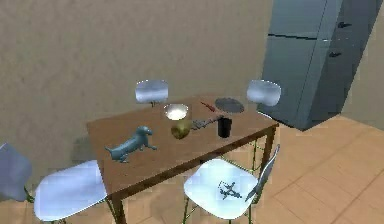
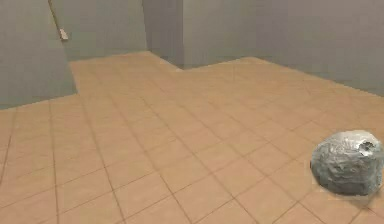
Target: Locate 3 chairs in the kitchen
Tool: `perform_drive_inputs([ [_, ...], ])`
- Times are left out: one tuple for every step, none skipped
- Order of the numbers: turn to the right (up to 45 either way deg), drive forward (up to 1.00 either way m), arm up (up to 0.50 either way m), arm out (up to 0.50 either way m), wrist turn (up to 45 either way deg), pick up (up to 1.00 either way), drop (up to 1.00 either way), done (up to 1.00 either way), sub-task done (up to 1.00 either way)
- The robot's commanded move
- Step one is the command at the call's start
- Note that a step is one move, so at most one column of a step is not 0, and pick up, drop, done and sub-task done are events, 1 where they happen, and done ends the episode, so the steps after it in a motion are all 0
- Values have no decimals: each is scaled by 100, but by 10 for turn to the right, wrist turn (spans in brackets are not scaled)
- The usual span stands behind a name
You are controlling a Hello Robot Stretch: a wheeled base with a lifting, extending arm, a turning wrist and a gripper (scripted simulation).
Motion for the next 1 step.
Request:
perform_drive_inputs([
  [450,0,0,0,0,0,0,0,0],
])
